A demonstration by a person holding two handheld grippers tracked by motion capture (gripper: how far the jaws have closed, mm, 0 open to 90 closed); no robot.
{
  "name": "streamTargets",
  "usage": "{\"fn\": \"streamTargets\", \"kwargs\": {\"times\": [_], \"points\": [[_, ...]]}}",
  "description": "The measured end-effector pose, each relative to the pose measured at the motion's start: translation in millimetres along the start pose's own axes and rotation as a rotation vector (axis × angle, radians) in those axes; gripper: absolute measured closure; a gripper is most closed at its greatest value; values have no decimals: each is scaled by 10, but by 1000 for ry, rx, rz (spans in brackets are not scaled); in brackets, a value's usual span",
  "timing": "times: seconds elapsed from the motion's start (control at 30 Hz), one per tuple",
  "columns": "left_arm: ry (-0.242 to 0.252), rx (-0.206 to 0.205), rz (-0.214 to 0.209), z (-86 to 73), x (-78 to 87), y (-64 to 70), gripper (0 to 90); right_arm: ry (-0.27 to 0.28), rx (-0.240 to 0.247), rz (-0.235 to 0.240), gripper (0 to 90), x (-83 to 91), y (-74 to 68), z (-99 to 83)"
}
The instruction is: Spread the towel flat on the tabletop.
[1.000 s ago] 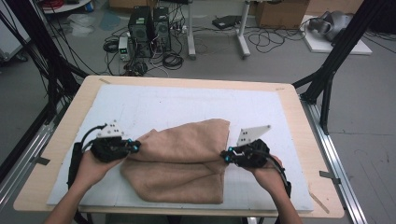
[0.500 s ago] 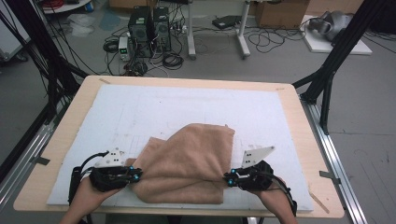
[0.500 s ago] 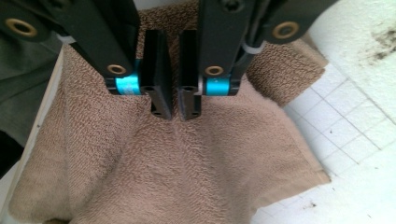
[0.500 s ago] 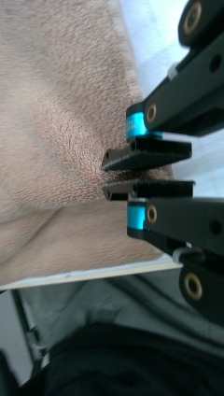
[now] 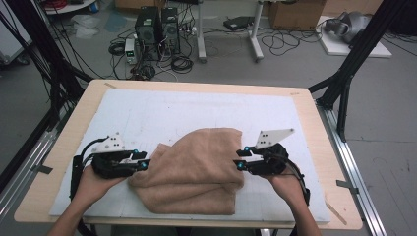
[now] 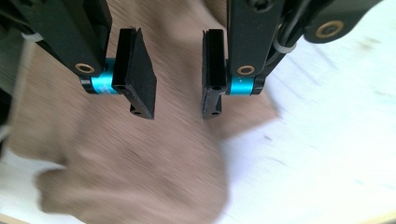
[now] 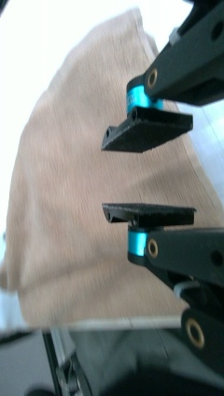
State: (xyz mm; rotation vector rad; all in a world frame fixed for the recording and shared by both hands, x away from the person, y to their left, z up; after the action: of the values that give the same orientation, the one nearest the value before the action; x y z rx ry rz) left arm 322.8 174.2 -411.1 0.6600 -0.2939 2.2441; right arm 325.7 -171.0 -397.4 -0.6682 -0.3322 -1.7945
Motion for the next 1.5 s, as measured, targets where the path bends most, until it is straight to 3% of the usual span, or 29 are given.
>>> {"fn": "streamTargets", "kwargs": {"times": [0.1,0.23,0.33,0.4,0.47,0.57,0.6,0.67,0.73,0.8,0.93,0.97,1.1,1.2,1.33,1.43,1.5], "points": [[-23,-19,37,16,-170,-144,699,-1,-20,-37,538,-106,179,13],[-94,-40,75,-87,-426,-266,710,-35,-43,-80,468,-282,337,-27],[-161,-37,55,-178,-598,-306,690,-64,-65,-94,463,-398,422,-107],[-175,-43,58,-210,-701,-287,650,-84,-85,-86,472,-479,456,-180],[-204,-67,63,-251,-777,-269,551,-94,-105,-68,516,-568,472,-260],[-259,-72,66,-336,-871,-272,554,-113,-123,-37,618,-660,466,-372],[-248,-48,46,-337,-873,-277,566,-130,-135,-24,654,-680,460,-398],[-248,-41,35,-340,-869,-268,618,-153,-127,-8,728,-719,439,-423],[-253,-51,15,-334,-864,-214,724,-164,-105,13,819,-729,409,-411],[-265,-70,20,-324,-864,-178,824,-168,-99,18,836,-715,385,-390],[-276,-81,54,-305,-833,-185,853,-139,-70,23,848,-601,340,-326],[-268,-80,67,-294,-815,-201,854,-137,-67,19,849,-563,328,-310],[-160,-23,140,-140,-605,-339,854,-117,-44,11,850,-389,300,-207],[-90,30,171,-36,-456,-439,855,-101,-28,-1,850,-267,302,-96],[-40,58,199,98,-352,-528,855,-96,-1,-3,850,-173,312,70],[-21,58,239,265,-361,-645,856,-114,11,-16,850,-132,428,203],[19,74,288,447,-382,-786,857,-114,7,-51,855,-108,600,338]]}}
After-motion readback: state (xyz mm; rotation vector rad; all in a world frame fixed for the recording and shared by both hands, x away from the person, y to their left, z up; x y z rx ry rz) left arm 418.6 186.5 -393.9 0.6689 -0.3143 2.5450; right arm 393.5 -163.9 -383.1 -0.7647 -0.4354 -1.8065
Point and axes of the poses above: each handheld gripper's, and its own axes: x roughly backward along the jaws, z roughly out of its top, y roughly to its right, the point moved 7 cm from there along -x, roughly forward along the jaws, and after that the axes turned 7 degrees about z, right-handed, at the moved point
